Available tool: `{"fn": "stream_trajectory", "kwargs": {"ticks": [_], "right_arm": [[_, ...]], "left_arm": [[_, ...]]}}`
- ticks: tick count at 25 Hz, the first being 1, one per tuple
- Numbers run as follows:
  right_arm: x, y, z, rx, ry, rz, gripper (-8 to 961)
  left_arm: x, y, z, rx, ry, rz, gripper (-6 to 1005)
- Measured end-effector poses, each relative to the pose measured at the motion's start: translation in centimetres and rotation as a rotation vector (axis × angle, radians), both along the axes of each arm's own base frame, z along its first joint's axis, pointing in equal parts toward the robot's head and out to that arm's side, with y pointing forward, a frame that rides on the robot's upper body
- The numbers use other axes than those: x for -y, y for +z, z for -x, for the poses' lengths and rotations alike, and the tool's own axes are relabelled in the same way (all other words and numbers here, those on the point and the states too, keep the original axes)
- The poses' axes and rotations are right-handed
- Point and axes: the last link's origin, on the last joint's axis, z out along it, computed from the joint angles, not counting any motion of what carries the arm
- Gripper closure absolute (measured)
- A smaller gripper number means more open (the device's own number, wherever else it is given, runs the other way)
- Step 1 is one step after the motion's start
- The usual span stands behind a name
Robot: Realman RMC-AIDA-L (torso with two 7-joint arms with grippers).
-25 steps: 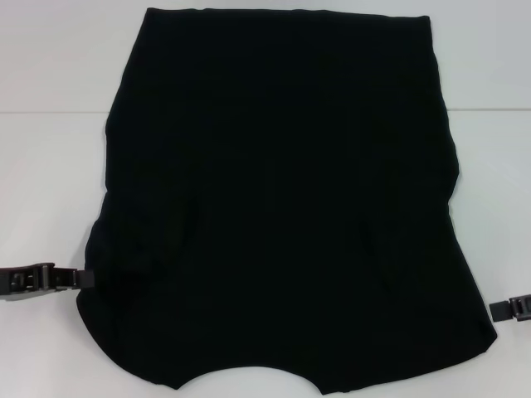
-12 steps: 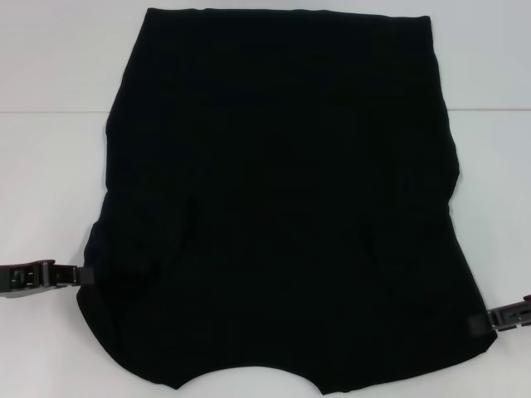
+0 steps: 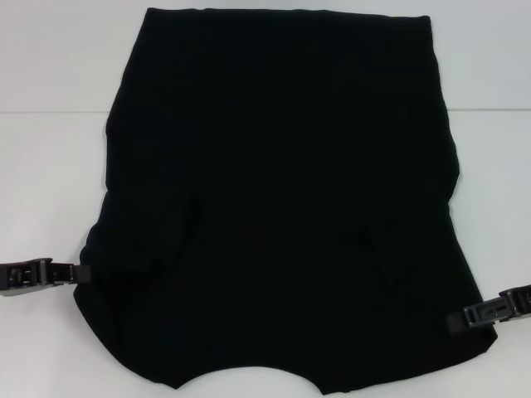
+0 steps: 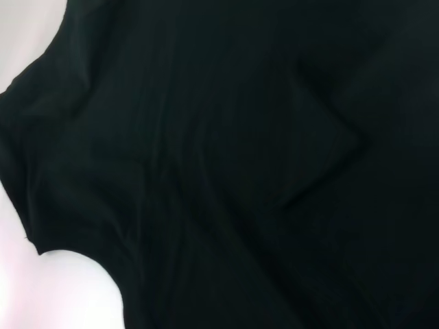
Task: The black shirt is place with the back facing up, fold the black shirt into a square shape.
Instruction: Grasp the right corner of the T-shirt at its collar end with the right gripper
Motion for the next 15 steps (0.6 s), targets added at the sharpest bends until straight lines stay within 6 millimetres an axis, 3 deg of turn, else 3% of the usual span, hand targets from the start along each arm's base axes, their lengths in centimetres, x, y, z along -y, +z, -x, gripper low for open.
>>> {"fn": "stream_trajectory", "kwargs": {"ticks": [15], "right_arm": [[-0.1, 1.7, -1.2, 0.026, -0.027, -0.044, 99]], "left_arm": [[-0.3, 0.1, -0.1, -0.003, -0.005, -0.003, 961]]}}
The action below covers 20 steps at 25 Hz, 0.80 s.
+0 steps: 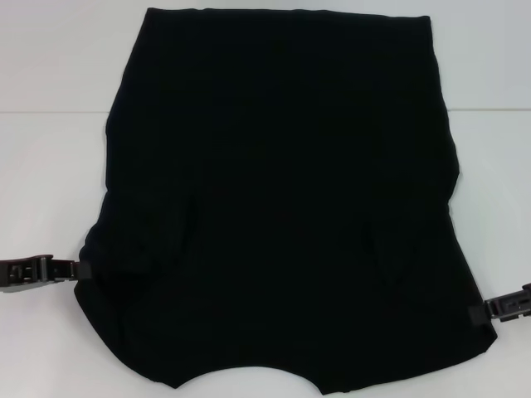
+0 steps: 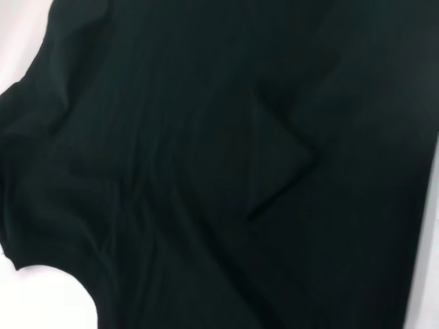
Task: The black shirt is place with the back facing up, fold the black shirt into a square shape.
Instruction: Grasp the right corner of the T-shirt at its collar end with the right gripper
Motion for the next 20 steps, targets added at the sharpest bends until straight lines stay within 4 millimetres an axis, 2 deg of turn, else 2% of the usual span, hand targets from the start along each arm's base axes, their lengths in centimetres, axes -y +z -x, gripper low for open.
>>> {"fn": "stream_trajectory", "kwargs": {"ticks": [20], "right_arm": [[-0.08, -0.81, 0.13, 0.018, -0.003, 0.012, 100]], "left_arm": [[-0.2, 0.13, 0.07, -0.007, 0.002, -0.011, 962]]}}
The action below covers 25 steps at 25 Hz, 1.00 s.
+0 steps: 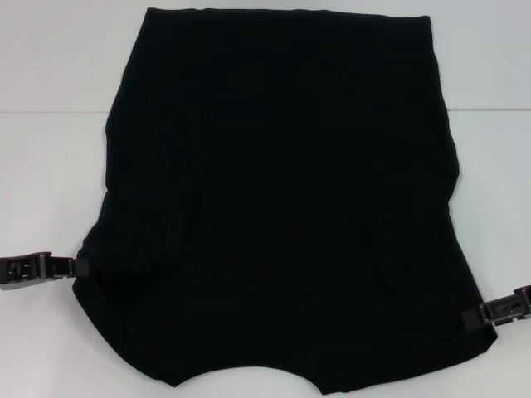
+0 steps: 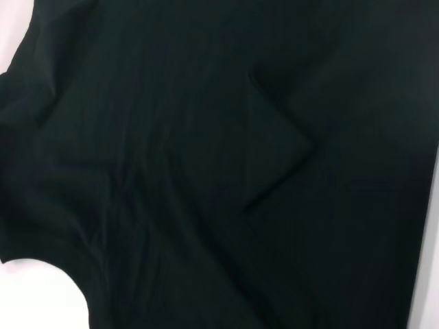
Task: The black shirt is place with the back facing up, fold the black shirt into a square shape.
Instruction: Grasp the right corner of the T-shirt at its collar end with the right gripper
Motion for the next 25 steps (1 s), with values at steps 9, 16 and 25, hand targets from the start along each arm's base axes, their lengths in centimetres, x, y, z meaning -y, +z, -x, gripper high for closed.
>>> {"fn": "stream_trajectory", "kwargs": {"ticks": [9, 16, 25], "right_arm": [[0.0, 0.0, -0.2, 0.008, -0.002, -0.005, 117], [0.0, -0.4, 0.0, 0.01, 0.005, 0.008, 133], [0.0, -1.0, 0.4, 0.017, 0.013, 0.029, 154]], "left_arm": [[-0.1, 0.0, -0.1, 0.0, -0.003, -0.002, 962], [-0.3, 0.0, -0.1, -0.004, -0.001, -0.007, 962], [-0.3, 0.1, 0.0, -0.006, 0.001, -0.009, 962]]}}
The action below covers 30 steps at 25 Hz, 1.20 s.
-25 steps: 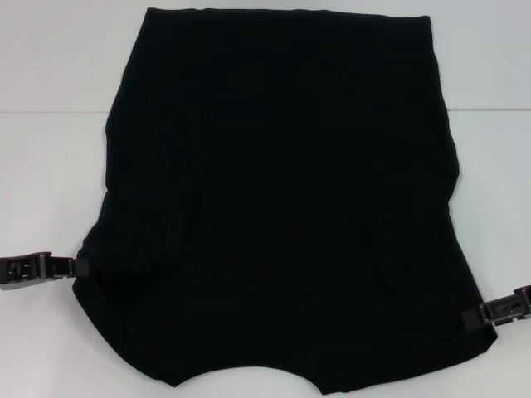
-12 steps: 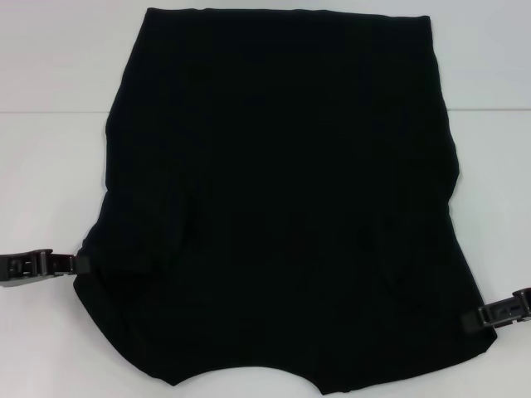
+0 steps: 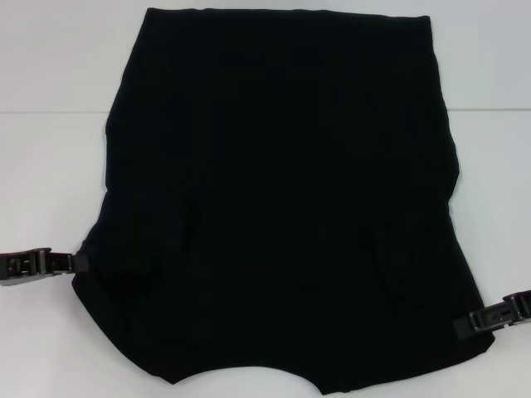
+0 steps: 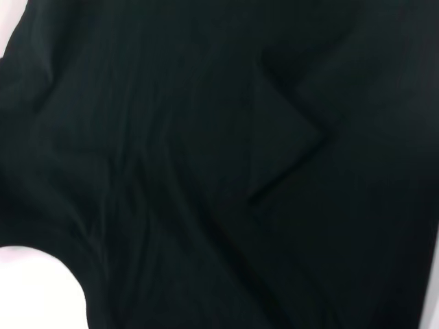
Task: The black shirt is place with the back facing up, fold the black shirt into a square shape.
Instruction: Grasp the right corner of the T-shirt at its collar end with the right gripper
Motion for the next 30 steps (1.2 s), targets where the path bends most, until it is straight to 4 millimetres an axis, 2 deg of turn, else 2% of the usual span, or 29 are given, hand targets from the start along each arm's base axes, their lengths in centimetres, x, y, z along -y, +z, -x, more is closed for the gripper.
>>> {"fn": "stream_trajectory", "kwargs": {"ticks": [15, 30], "right_arm": [[-0.6, -1.3, 1.8, 0.001, 0.035, 0.05, 188], [-0.6, -1.4, 2.3, -0.008, 0.044, 0.069, 222]], "left_arm": [[-0.2, -0.1, 0.1, -0.002, 0.008, -0.005, 962], [-0.5, -0.2, 0.0, -0.002, 0.006, -0.008, 962]]}}
